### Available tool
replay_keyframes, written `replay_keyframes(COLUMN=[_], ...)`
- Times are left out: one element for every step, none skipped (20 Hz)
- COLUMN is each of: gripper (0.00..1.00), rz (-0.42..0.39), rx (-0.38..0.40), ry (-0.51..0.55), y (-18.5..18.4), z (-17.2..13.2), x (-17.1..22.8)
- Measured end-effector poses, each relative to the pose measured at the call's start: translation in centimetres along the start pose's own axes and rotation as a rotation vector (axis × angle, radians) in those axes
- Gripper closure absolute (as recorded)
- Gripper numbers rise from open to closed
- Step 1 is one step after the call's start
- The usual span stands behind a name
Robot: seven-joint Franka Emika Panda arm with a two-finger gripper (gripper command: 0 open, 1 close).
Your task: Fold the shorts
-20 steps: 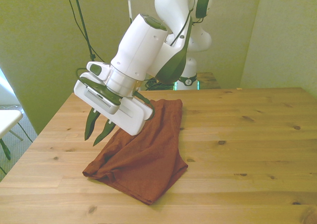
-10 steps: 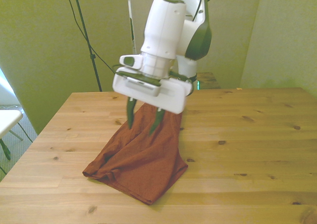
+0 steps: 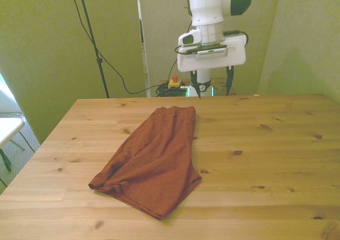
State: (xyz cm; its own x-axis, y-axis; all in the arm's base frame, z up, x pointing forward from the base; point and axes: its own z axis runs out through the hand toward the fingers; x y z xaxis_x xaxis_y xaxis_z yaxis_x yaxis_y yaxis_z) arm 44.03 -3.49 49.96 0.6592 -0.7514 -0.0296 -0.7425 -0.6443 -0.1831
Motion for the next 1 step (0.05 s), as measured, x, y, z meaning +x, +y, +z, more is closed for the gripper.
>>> replay_keyframes(gripper=[0.00], rz=[-0.012], rx=[0.007], ry=[-0.013], y=[0.66], z=[-0.70], x=[-1.87])
